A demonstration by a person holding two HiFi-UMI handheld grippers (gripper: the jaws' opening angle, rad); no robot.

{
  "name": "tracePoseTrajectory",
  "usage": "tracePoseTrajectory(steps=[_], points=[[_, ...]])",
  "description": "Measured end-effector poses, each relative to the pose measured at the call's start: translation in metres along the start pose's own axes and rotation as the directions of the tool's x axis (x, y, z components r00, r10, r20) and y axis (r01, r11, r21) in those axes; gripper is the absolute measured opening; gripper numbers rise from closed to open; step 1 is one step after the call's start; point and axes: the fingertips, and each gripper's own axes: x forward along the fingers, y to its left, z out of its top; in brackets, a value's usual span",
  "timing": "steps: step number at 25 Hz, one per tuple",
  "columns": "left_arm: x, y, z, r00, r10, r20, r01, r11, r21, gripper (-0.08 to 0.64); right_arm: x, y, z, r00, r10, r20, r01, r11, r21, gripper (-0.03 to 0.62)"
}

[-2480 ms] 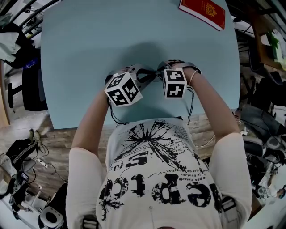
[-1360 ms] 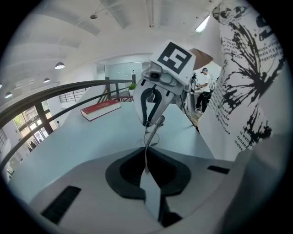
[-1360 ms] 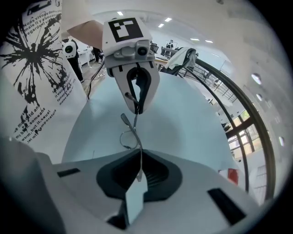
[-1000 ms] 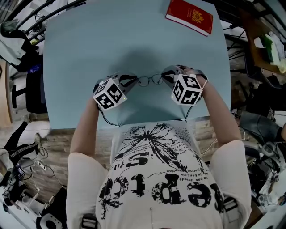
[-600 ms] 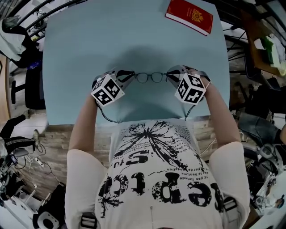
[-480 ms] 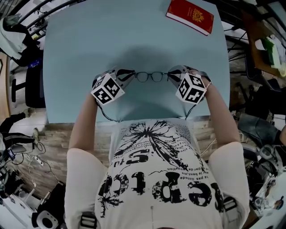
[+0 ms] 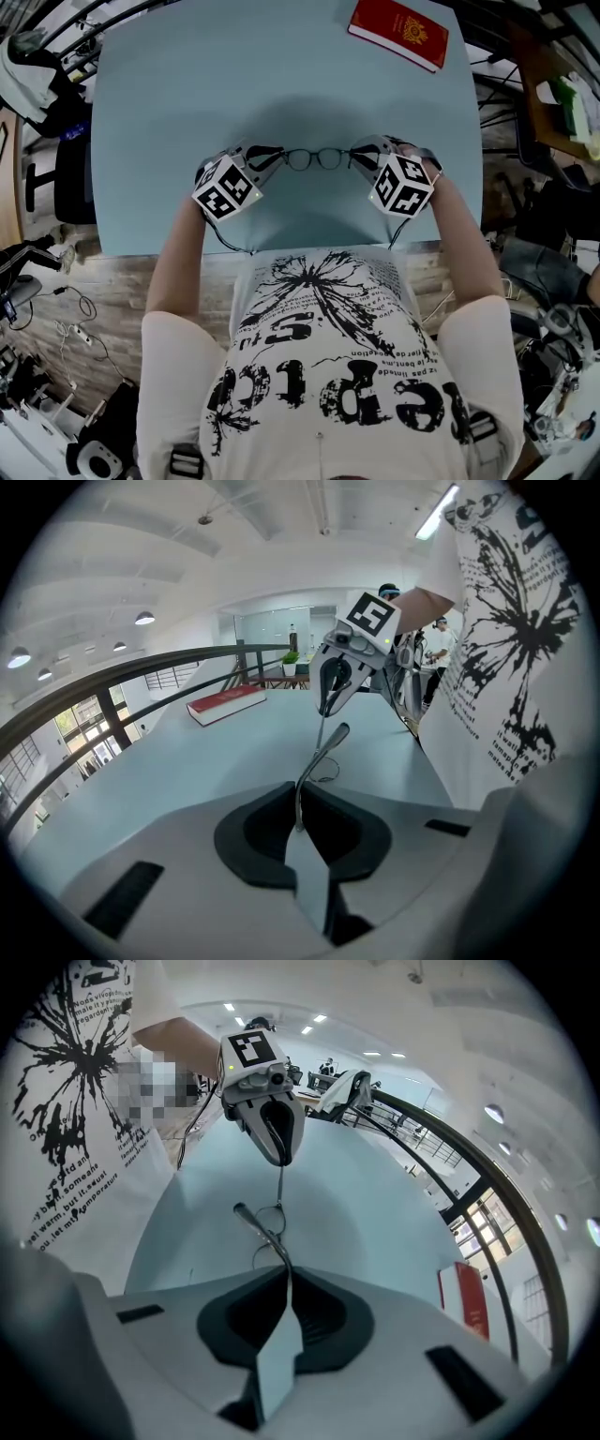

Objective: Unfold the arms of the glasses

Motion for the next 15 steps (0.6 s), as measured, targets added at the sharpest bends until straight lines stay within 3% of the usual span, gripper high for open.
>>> tracePoseTrajectory(steps=[6, 8, 10, 12, 15], points=[[0.003, -0.005, 0.004, 1.0, 0.001, 0.012, 0.0, 1.0, -0.02, 0.028, 0.0, 0.001, 0.0, 1.0, -0.012, 0.02, 0.011, 1.0, 0.011, 0.028], [0.003, -0.008, 0.003, 1.0, 0.0, 0.014, 0.001, 1.0, -0.031, 0.065, -0.001, 0.001, 0.0, 1.0, -0.009, 0.026, 0.008, 1.0, 0.029, 0.03], [0.002, -0.01, 0.002, 1.0, 0.004, 0.015, -0.004, 0.999, -0.04, 0.116, -0.002, 0.001, 0.0, 0.999, -0.013, 0.032, 0.012, 0.999, 0.039, 0.055], [0.002, -0.011, 0.0, 1.0, 0.01, 0.013, -0.01, 0.999, -0.048, 0.125, -0.004, 0.002, -0.001, 0.999, -0.02, 0.034, 0.018, 0.999, 0.049, 0.103], [-0.002, -0.014, -0.001, 0.999, 0.035, 0.022, -0.033, 0.998, -0.062, 0.124, -0.009, 0.001, -0.005, 0.998, -0.051, 0.029, 0.049, 0.996, 0.069, 0.117]])
